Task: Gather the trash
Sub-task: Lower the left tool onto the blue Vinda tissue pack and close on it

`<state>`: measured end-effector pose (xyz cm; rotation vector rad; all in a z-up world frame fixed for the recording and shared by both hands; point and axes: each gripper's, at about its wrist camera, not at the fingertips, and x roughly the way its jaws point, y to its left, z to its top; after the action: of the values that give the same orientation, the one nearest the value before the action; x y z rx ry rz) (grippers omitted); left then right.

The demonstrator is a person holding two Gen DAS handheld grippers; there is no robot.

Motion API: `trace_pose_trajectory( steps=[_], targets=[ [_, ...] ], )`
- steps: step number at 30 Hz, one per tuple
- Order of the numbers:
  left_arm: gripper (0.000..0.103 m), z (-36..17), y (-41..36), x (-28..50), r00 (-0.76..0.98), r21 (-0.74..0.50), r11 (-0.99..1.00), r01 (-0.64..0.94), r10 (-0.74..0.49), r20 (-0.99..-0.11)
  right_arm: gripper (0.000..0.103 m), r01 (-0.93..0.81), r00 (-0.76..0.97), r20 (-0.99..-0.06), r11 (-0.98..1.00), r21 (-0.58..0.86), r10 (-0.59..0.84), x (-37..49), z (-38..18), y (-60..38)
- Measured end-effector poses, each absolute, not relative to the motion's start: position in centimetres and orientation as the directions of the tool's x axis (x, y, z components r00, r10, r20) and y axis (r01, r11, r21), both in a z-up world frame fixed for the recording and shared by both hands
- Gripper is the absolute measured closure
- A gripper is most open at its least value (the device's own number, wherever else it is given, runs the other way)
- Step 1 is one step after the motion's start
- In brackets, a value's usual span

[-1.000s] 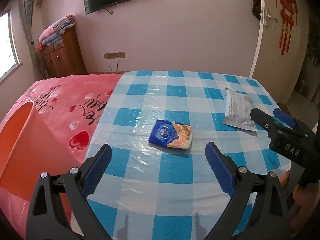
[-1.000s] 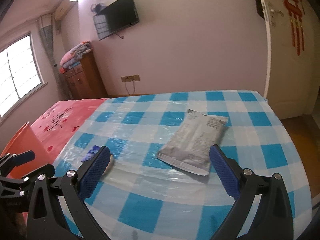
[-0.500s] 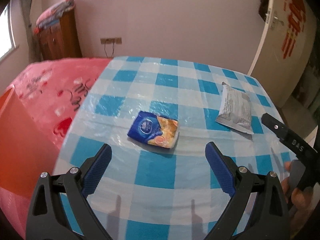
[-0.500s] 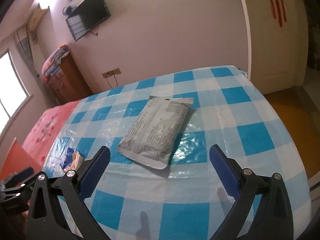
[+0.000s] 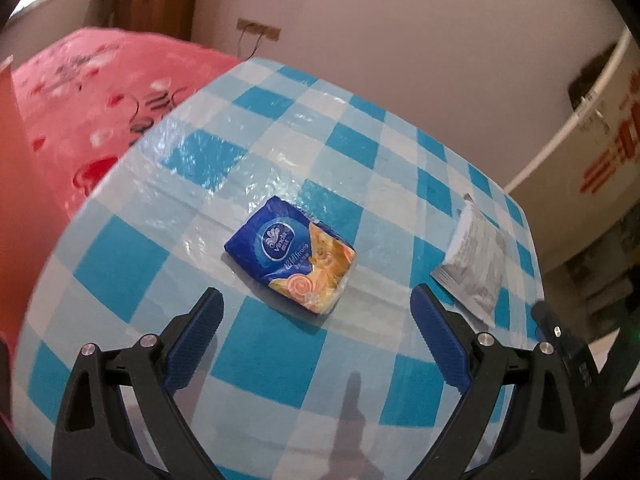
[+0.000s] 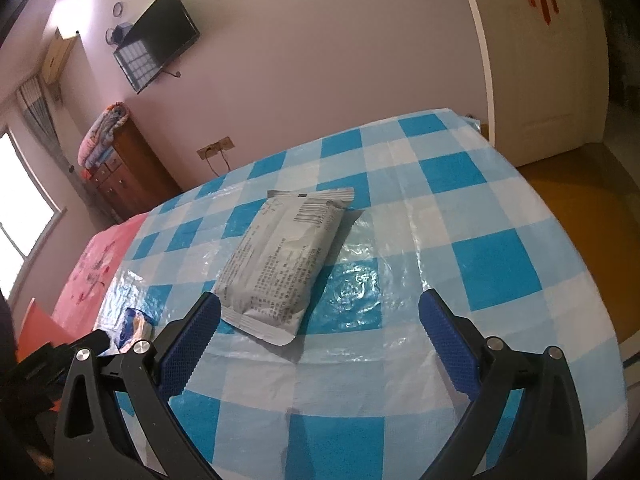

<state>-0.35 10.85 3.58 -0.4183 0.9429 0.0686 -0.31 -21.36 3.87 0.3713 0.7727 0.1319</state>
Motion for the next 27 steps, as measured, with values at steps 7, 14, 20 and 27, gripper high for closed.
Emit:
trace_pose_trajectory(
  steps=[7, 14, 20, 27],
  targets=[
    [0.008, 2.6, 10.4, 2.0, 0.581, -0.307, 0.905, -0.293, -0.087, -0.809, 0.005, -0.018, 0.7, -0.649, 0.916, 0.4, 0.297, -0.2, 3.8, -21.3],
    [0.014, 2.3, 10.0, 4.0, 0.565, -0.255, 0.913, -0.317, -0.034, -0.824, 0.005, -0.038, 0.686, -0.646, 0.902, 0.429, 0.336, 0.0, 3.6, -21.2],
    [0.021, 1.9, 9.1, 5.0, 0.554, -0.175, 0.929, -0.325, 0.037, -0.831, 0.005, -0.027, 0.667, -0.655, 0.891, 0.454, 0.354, 0.4, 3.1, -21.7],
    [0.035, 1.7, 7.2, 5.4, 0.555, -0.053, 0.959, -0.278, 0.116, -0.824, 0.005, -0.022, 0.657, -0.659, 0.883, 0.469, 0.366, 0.5, 2.8, -22.0]
  ],
)
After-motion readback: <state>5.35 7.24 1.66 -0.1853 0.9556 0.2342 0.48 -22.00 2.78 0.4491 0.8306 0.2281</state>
